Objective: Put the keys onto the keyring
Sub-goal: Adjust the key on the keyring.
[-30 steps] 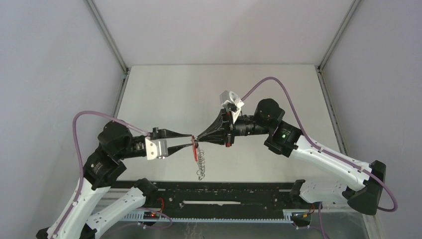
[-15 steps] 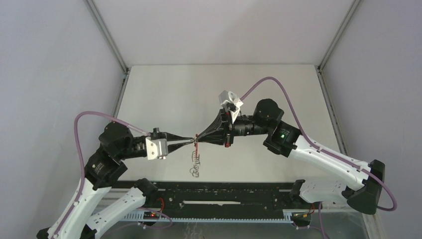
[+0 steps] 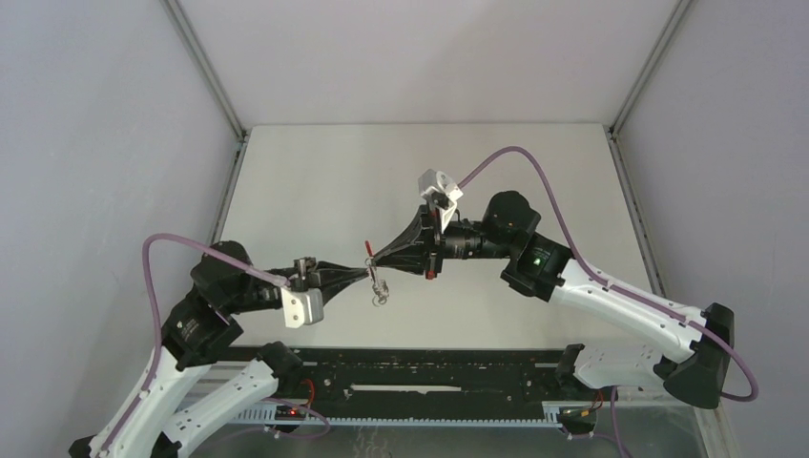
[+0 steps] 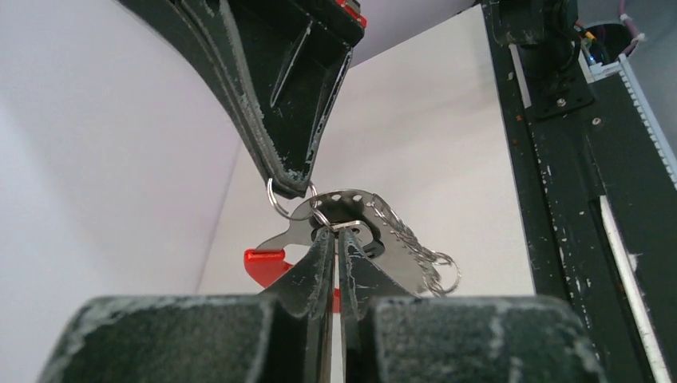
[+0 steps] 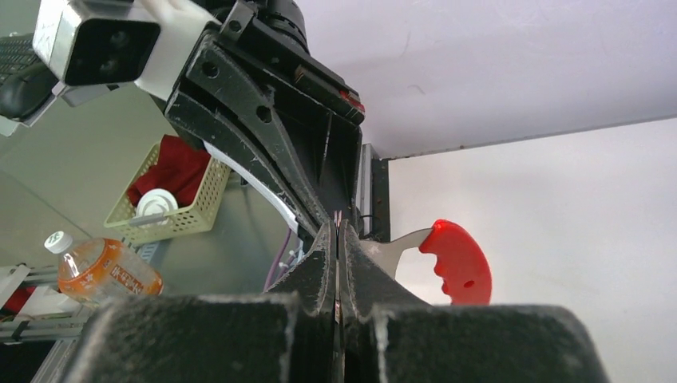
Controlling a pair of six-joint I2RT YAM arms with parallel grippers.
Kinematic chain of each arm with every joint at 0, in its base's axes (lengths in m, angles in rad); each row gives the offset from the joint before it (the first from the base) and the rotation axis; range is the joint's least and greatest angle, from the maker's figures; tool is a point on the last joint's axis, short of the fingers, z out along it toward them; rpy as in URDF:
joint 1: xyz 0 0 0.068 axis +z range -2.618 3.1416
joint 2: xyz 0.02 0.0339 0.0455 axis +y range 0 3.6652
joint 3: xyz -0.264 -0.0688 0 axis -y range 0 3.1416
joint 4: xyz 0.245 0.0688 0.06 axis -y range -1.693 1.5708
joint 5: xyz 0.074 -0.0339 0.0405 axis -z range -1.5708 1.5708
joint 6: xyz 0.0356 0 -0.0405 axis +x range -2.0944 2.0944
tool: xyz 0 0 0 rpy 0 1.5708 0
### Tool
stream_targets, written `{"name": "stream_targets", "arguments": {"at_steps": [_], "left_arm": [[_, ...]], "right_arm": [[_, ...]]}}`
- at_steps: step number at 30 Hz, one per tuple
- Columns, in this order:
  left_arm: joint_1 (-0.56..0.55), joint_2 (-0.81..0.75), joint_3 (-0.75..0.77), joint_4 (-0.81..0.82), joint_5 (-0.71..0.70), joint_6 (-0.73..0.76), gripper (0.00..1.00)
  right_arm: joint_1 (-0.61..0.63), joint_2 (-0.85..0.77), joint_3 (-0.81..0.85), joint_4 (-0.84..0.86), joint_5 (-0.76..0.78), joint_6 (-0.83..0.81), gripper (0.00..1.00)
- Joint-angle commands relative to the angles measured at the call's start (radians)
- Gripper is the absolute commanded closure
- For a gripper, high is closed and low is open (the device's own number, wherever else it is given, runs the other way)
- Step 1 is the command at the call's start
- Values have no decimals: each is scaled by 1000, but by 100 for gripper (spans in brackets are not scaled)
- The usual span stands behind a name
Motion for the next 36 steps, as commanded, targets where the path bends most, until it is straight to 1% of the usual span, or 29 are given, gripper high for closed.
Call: {"name": "stream_targets", "arguments": {"at_steps": [1, 4, 7, 10, 14, 19, 24, 27, 28, 30, 31, 33, 35, 36], "left_arm": [[-31, -16, -22, -4, -31, 104, 92], [-38, -21, -29, -11, -20, 122, 87], [-41, -22, -33, -12, -15, 125, 86], [-42, -19, -30, 5, -15, 103, 86], [-43, -23, -37, 63, -55, 13, 87], [-42, -36, -64, 174, -91, -93, 92], [-42, -24, -62, 180, -90, -109, 93], [-42, -29, -67, 173, -110, -106, 89], [-43, -31, -67, 171, -123, -109, 81], [-43, -36, -64, 170, -161, -145, 54], [-42, -37, -63, 168, -181, -174, 44], [-41, -37, -56, 157, -207, -230, 28], [-41, -29, -44, 97, -178, -246, 11], [-41, -28, -43, 66, -163, -248, 6]], "right_arm": [[16, -1, -11, 94, 43, 46, 100], [19, -3, -21, 109, 61, 55, 100], [24, -5, -33, 134, 79, 66, 100], [31, -7, -52, 169, 101, 78, 100], [38, -8, -63, 175, 113, 72, 100], [42, 2, -62, 154, 107, 63, 100], [45, -2, -62, 153, 104, 60, 100], [44, -15, -62, 136, 105, 48, 100], [42, -19, -63, 127, 107, 42, 100], [32, -29, -62, 111, 107, 33, 100], [25, -34, -63, 106, 105, 31, 100], [14, -42, -62, 103, 104, 30, 100], [8, -50, -62, 101, 123, 22, 100], [6, -57, -62, 100, 141, 15, 100]]}}
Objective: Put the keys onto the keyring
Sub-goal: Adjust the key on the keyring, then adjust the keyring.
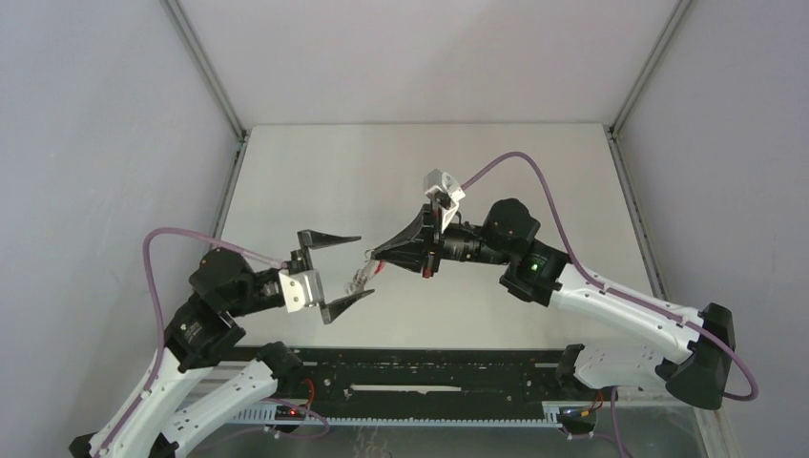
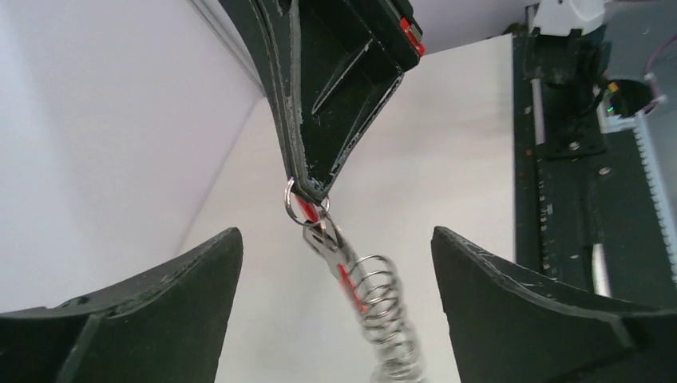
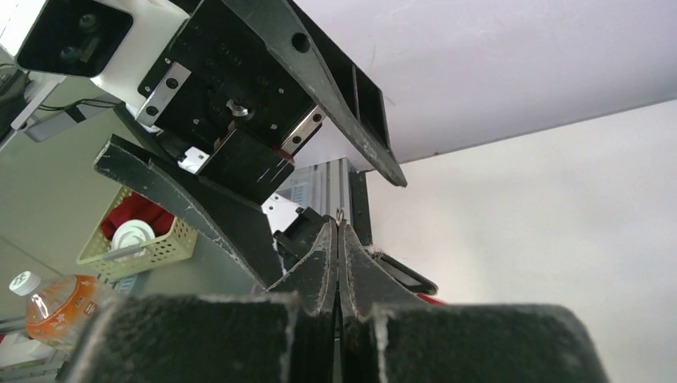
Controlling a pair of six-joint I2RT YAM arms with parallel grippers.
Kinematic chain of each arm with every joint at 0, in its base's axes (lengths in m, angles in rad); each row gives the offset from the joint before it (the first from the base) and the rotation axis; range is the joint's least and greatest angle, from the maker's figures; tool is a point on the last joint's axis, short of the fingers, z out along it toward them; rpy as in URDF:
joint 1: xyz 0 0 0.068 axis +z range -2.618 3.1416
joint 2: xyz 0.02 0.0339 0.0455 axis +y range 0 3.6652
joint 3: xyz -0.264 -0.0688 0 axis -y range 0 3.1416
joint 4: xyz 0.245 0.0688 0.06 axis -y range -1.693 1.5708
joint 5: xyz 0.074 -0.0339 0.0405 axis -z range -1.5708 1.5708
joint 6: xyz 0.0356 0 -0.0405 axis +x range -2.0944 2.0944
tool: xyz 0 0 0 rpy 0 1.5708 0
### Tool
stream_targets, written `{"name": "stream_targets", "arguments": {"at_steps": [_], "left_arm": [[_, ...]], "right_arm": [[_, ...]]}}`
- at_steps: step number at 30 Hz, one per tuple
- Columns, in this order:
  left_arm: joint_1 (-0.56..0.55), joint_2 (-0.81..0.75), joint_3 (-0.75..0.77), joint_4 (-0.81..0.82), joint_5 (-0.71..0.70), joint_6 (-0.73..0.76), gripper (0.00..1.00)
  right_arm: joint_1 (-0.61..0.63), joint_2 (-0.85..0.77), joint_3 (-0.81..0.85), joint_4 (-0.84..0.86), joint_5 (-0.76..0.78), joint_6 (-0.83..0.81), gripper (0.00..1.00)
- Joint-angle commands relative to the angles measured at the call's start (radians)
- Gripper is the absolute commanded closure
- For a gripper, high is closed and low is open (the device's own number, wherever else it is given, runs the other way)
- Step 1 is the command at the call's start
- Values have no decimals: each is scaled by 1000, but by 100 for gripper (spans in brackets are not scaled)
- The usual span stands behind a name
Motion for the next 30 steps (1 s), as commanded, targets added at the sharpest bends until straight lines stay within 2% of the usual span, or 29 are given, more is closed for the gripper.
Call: {"name": "stream_targets", "arguments": {"at_steps": [1, 5, 9, 16, 23, 26, 27, 30], "left_arm": [[2, 5, 7, -74, -4, -81, 3], [9, -12, -59, -79, 3, -215, 0], [9, -2, -133, 46, -51, -402, 0], [9, 83, -164, 227, 73, -646, 0], [10, 99, -161, 267, 70, -664, 0], [9, 93, -172, 241, 64, -586, 0], [9, 89, -175, 225, 46, -552, 2], [10, 86, -176, 182, -1, -441, 24]], "right_arm": [[-6, -53, 6, 7, 48, -27, 100], [-4, -78, 8, 9, 148, -52, 100], [11, -91, 8, 8, 186, -71, 100], [64, -93, 18, -15, 299, -127, 100], [107, -78, 30, -1, 370, -149, 100], [128, -73, 39, -1, 400, -163, 100], [135, -73, 41, -3, 411, -170, 100], [148, -72, 49, -12, 427, -180, 100]]}}
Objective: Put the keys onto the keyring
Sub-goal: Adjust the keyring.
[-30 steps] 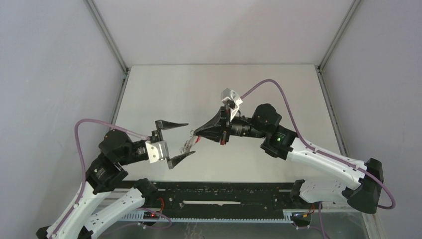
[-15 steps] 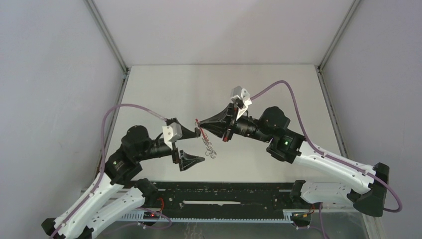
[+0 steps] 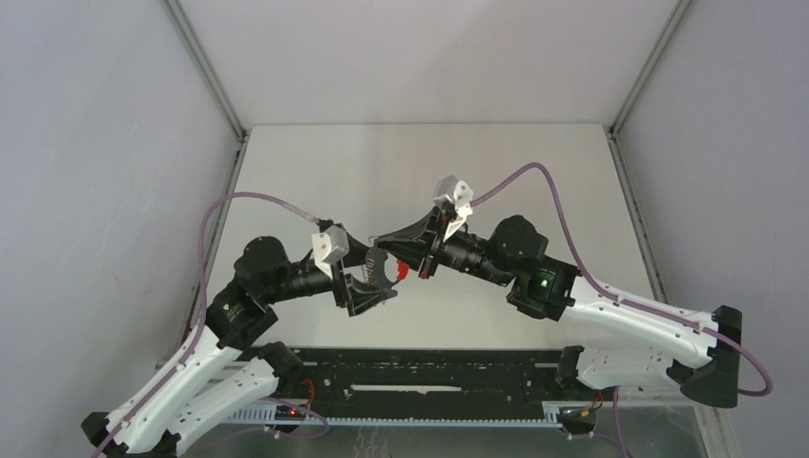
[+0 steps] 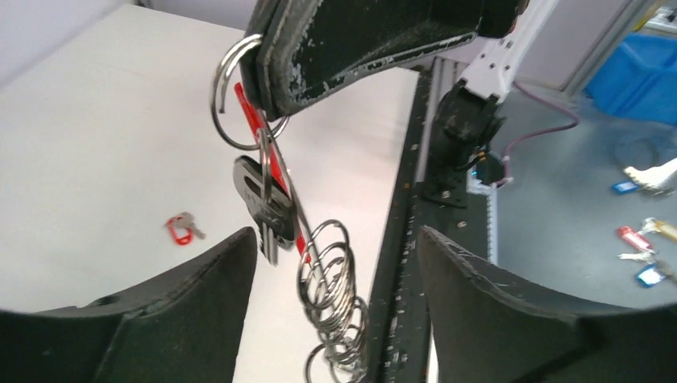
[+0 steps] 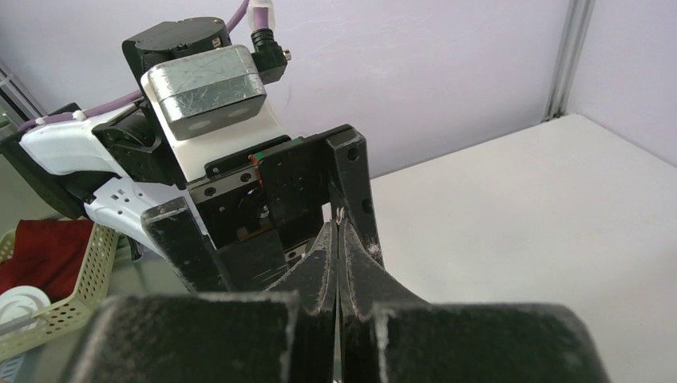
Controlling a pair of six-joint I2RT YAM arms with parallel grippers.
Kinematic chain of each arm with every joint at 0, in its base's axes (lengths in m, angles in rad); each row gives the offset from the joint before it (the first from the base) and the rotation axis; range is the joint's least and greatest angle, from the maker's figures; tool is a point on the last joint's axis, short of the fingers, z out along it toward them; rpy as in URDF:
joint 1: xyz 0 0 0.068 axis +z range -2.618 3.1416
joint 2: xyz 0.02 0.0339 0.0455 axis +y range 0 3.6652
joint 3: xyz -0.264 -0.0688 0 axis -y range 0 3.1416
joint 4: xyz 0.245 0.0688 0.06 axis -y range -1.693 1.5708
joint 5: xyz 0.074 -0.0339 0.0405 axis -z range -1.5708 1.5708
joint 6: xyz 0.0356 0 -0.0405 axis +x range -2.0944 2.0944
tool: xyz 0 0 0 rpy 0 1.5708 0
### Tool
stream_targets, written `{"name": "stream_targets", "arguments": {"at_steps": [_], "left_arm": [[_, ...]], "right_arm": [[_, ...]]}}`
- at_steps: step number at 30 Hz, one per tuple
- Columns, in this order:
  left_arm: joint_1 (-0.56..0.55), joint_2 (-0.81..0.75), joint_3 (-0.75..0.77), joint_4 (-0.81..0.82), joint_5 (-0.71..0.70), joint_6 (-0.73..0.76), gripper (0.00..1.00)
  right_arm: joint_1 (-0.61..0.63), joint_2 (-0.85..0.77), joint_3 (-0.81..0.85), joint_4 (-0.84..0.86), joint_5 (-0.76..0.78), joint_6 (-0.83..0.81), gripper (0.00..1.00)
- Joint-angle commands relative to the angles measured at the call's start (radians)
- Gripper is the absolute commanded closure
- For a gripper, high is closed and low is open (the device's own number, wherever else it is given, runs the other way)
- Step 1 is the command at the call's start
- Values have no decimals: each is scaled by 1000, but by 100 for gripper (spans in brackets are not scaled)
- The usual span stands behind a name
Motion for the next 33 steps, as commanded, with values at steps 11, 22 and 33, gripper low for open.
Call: {"name": "stream_targets", "arguments": {"at_steps": [11, 22, 33], "left_arm": [[5, -14, 17, -77, -47, 339, 93], [5, -112, 2, -104, -55, 1009, 100], [3, -236, -130, -76, 84, 1831, 100]], "right_arm": [[49, -14, 69, -21, 53, -30, 95], [1, -116, 136, -298, 79, 117, 0], [-363, -78, 146, -444, -320, 555, 0]]}}
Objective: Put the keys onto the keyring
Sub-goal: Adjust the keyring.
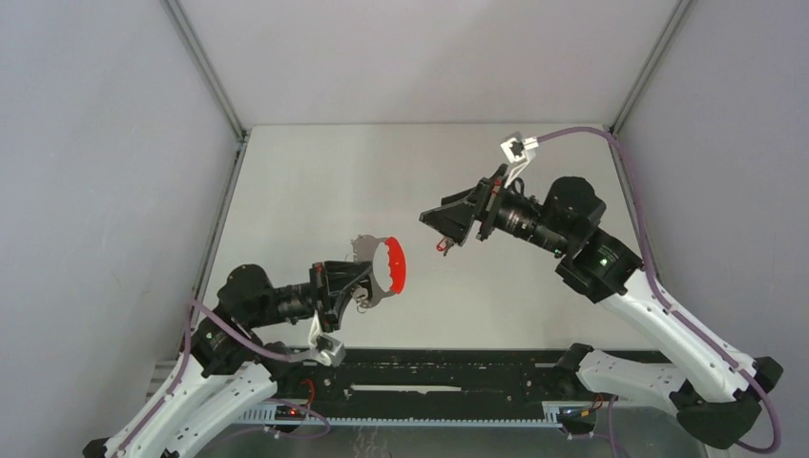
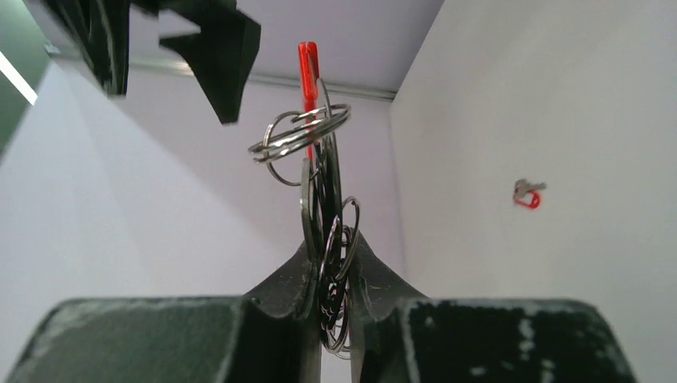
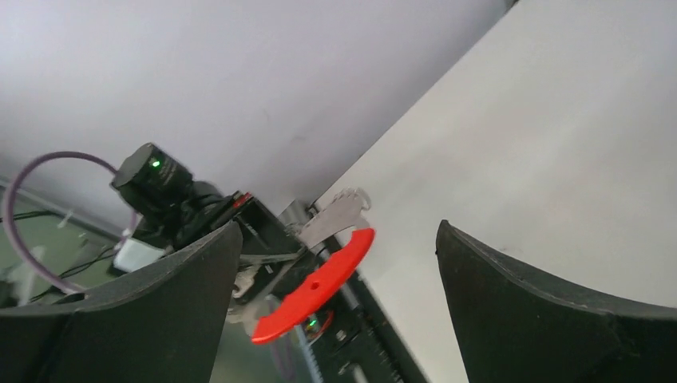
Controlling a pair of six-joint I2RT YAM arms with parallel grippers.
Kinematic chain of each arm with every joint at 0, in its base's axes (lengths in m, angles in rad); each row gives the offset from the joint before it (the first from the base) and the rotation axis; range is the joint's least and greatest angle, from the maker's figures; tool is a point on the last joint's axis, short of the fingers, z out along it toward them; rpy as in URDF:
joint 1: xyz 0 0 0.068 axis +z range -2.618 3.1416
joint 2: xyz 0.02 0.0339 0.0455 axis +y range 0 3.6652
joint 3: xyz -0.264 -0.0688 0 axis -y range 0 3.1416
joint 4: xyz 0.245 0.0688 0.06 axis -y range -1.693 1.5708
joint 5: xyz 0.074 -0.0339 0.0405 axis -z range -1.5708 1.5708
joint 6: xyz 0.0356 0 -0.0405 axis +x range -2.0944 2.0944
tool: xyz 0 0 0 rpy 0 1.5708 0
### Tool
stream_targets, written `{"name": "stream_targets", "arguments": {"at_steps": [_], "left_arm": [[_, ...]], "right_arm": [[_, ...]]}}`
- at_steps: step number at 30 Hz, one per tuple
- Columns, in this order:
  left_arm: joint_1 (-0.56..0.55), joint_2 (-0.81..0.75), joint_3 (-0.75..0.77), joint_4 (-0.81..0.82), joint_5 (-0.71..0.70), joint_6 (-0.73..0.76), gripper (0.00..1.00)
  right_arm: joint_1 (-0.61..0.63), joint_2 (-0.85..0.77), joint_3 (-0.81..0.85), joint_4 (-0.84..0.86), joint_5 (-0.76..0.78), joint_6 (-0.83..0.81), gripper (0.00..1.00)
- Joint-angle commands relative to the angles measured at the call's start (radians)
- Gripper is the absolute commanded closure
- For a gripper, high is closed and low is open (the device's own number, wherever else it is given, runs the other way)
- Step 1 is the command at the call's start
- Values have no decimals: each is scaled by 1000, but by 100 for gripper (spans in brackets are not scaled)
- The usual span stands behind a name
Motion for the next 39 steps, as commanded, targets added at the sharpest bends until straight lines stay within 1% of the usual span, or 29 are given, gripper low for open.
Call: {"name": "stream_targets", "arguments": {"at_steps": [1, 4, 7, 9, 12, 17, 19, 21, 22, 23, 24, 25, 28, 31, 32, 33, 34, 36, 39], "left_arm": [[-2, -23, -59, 70, 83, 469, 100], [-2, -29, -92, 130, 100, 574, 100], [-2, -26, -110, 149, 119, 678, 100], [-2, -27, -117, 158, 141, 722, 100], [-1, -29, -124, 157, 165, 753, 100], [-1, -31, -124, 154, 168, 739, 100], [-1, -33, -125, 151, 167, 730, 100], [-2, -40, -129, 141, 165, 723, 100], [-2, -44, -132, 140, 164, 720, 100], [-2, -48, -136, 138, 161, 716, 100], [-1, -50, -140, 138, 156, 717, 100], [-1, -53, -143, 138, 153, 717, 100], [-2, -55, -142, 132, 154, 717, 100], [-1, -54, -142, 122, 160, 720, 99], [-2, -54, -143, 118, 162, 720, 98], [-3, -52, -144, 112, 164, 720, 95], [-3, -50, -144, 99, 168, 718, 86], [-3, -47, -143, 82, 166, 697, 57], [-3, -37, -112, 0, 137, 637, 28]], "right_arm": [[-27, 87, 26, -42, -237, 197, 0], [-10, 153, 24, -19, -347, 251, 0], [9, 193, 7, -10, -363, 282, 0], [14, 209, -19, 52, -374, 329, 0], [15, 232, -36, 133, -388, 390, 0], [42, 279, -38, 290, -405, 458, 1], [54, 297, -44, 349, -409, 474, 10], [59, 301, -76, 462, -410, 508, 21], [61, 301, -101, 532, -408, 531, 28], [61, 301, -127, 584, -409, 551, 39], [60, 304, -136, 615, -411, 564, 47], [60, 308, -137, 624, -418, 564, 54], [64, 319, -136, 633, -423, 564, 66], [67, 325, -136, 648, -417, 545, 83], [69, 325, -136, 654, -415, 535, 91], [71, 327, -137, 663, -416, 528, 99], [72, 328, -136, 668, -421, 521, 100], [72, 325, -136, 666, -436, 495, 100], [62, 293, -136, 606, -454, 395, 100]]}}
